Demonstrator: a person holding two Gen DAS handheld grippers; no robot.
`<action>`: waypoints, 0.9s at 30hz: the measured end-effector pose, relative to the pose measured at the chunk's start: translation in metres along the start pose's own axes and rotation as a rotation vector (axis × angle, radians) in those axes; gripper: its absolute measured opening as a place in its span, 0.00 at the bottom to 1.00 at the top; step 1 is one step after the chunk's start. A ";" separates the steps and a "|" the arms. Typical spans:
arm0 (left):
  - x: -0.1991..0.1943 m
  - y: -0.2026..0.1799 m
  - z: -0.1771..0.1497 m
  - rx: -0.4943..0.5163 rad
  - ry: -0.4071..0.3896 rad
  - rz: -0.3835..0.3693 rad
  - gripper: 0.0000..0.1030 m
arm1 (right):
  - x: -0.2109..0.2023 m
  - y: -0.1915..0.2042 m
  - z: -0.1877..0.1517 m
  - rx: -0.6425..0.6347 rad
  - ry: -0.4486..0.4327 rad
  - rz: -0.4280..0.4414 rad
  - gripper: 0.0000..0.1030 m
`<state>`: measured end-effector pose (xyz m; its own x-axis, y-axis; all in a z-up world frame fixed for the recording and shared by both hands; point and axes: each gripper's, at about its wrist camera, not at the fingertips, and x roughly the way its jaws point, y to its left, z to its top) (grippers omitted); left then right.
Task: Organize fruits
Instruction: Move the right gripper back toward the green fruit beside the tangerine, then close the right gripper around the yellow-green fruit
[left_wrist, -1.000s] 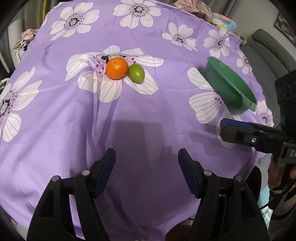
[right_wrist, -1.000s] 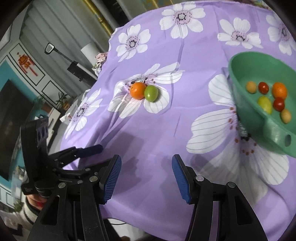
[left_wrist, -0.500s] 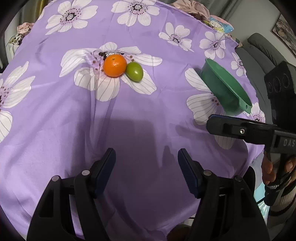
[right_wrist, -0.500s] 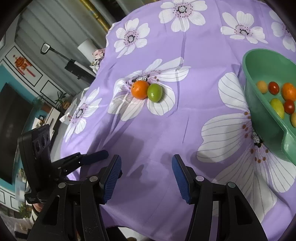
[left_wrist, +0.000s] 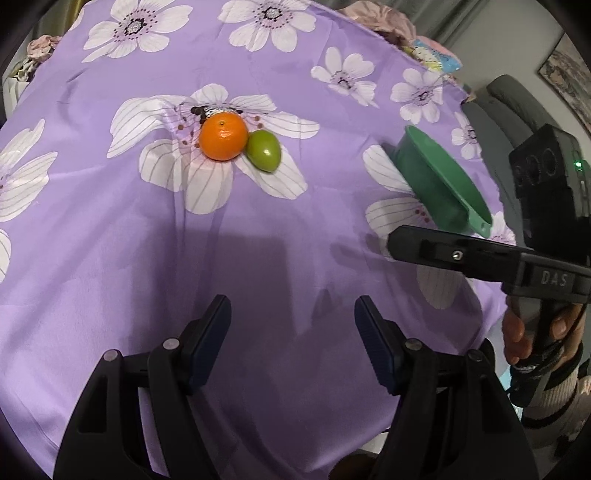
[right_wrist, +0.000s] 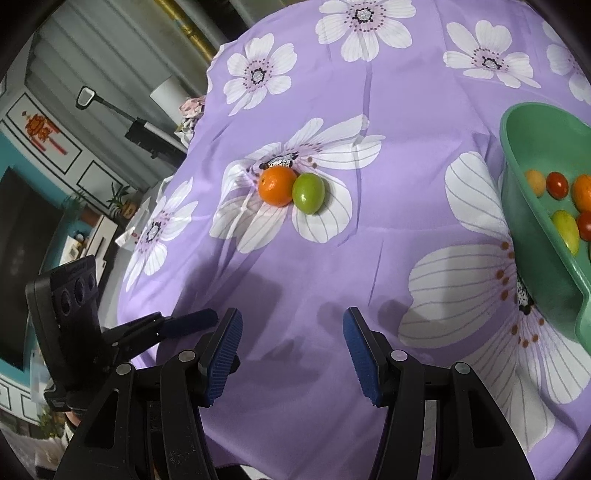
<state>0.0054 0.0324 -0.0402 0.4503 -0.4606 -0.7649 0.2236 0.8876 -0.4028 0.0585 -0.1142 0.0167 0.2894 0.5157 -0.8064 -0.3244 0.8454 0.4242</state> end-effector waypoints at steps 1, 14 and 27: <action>0.001 0.001 0.003 -0.003 0.008 0.001 0.67 | 0.001 0.000 0.003 0.000 0.001 -0.004 0.56; 0.020 0.005 0.058 0.000 0.089 0.010 0.66 | 0.018 -0.007 0.043 0.006 -0.004 0.024 0.56; 0.051 0.014 0.104 -0.032 0.138 0.050 0.55 | 0.055 -0.025 0.085 0.051 0.047 0.082 0.56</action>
<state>0.1211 0.0228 -0.0323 0.3363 -0.4151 -0.8453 0.1754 0.9095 -0.3768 0.1589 -0.0954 -0.0037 0.2211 0.5778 -0.7857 -0.2986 0.8070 0.5094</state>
